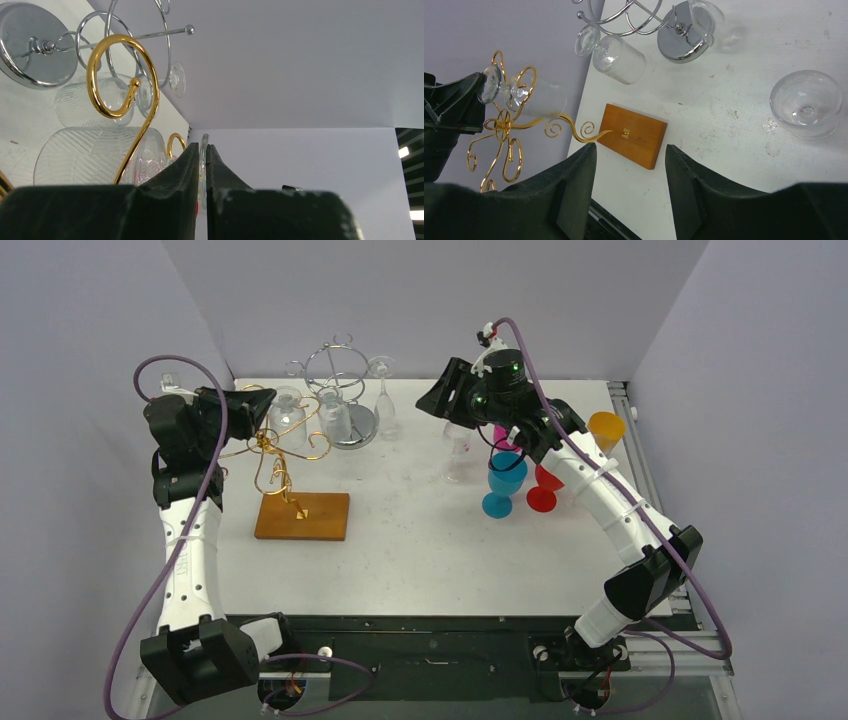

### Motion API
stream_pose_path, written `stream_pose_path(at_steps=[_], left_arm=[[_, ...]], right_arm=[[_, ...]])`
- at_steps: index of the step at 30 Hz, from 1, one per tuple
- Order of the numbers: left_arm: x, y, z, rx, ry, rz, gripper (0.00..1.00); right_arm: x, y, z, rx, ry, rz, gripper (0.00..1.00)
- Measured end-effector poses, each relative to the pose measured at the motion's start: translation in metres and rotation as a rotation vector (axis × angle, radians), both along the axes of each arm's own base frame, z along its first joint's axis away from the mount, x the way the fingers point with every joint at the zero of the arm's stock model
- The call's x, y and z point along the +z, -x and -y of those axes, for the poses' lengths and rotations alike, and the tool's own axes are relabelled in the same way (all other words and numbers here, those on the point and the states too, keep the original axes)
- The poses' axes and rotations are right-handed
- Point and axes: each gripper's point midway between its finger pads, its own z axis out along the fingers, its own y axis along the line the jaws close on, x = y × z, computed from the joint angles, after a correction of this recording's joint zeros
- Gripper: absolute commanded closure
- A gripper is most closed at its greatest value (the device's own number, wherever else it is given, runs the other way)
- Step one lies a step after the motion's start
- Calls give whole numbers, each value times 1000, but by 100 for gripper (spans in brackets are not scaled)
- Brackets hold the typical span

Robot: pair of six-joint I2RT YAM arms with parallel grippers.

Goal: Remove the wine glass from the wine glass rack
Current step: Pick up the wine glass from the wine rack.

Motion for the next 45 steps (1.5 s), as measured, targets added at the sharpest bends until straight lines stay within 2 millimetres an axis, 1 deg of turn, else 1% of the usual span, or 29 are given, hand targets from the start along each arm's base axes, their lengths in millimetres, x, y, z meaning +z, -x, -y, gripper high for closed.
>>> stream_pose_path(at_steps=[14, 23, 31, 39, 45], left_arm=[[-8, -7, -2, -1, -14, -6, 100], [-18, -14, -4, -3, -21, -21, 100], [-18, -23, -7, -3, -25, -9, 100], [-14, -29, -8, -3, -27, 0, 100], [1, -35, -10, -2, -35, 30, 100]], right_arm=[[-3, 1, 1, 2, 15, 0, 51], [4, 1, 1, 1, 13, 12, 51], [1, 2, 2, 2, 23, 2, 51], [5, 2, 3, -1, 21, 9, 51], [8, 1, 3, -5, 20, 13, 51]])
